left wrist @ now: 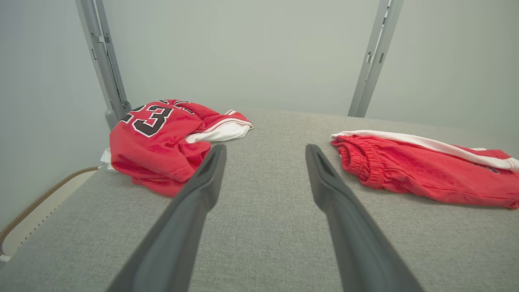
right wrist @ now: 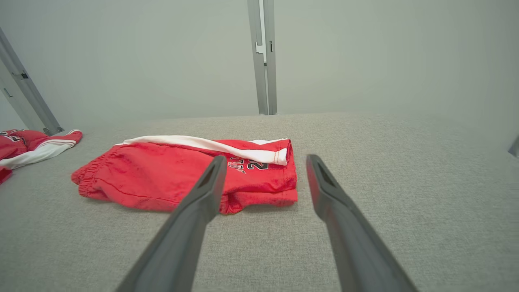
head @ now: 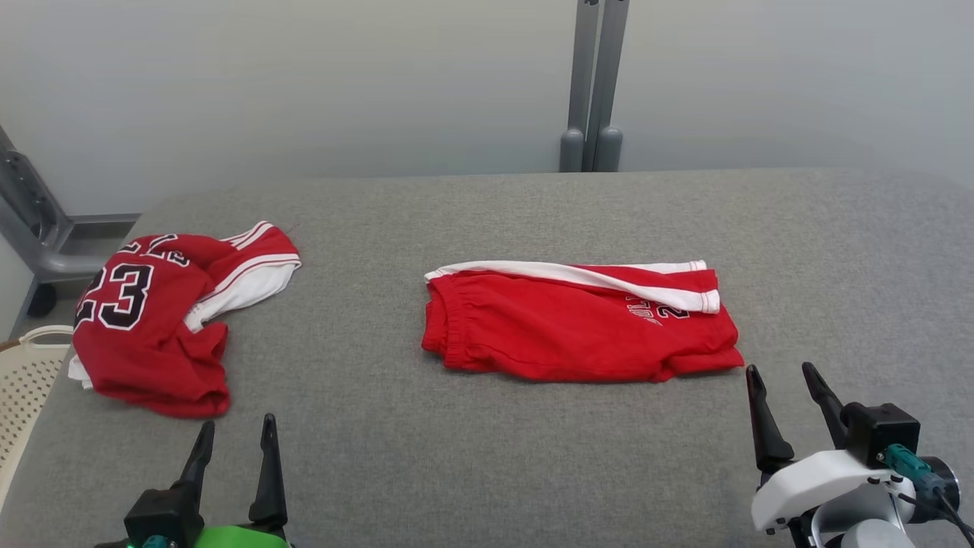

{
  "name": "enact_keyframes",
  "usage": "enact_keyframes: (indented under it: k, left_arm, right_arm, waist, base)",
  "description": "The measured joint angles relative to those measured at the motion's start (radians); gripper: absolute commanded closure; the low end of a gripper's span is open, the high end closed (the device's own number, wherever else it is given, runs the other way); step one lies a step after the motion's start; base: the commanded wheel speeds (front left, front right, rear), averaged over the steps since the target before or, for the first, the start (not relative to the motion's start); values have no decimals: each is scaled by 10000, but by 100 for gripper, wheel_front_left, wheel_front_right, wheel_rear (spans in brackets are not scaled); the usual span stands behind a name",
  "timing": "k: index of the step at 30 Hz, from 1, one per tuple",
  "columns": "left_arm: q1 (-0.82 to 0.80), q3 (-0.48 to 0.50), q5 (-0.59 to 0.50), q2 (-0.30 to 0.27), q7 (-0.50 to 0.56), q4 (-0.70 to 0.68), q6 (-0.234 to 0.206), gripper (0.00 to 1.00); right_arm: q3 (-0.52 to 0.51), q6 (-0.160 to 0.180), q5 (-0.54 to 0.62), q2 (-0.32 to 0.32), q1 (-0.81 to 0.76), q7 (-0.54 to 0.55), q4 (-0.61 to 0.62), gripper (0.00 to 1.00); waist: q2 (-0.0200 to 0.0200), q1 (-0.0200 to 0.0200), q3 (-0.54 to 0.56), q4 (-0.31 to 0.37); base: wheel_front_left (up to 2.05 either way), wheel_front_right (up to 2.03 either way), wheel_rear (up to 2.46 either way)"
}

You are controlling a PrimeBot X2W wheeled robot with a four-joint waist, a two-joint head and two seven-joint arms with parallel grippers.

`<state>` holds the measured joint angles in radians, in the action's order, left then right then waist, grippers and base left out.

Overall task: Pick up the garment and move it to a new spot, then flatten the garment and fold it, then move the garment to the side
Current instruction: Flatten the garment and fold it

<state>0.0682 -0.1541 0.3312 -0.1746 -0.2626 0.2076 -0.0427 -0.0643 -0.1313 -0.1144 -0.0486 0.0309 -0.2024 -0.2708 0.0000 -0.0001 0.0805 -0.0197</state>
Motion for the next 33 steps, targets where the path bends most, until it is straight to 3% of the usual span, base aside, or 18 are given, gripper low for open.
enact_keyframes:
  k: [14, 33]
  left_arm:
    - [-239, 341, -8, 33, -15, 445, 134, 0]
    - [-329, 113, -127, 236, -15, 510, 573, 0]
  right_arm:
    - [-81, 0, -13, -2, 236, 215, -215, 0]
    - [194, 0, -150, 0, 364, 332, -263, 0]
  waist:
    - [0, 0, -523, 724]
    - [0, 0, -637, 433]
  base:
    - [0, 0, 0]
    - [0, 0, 0]
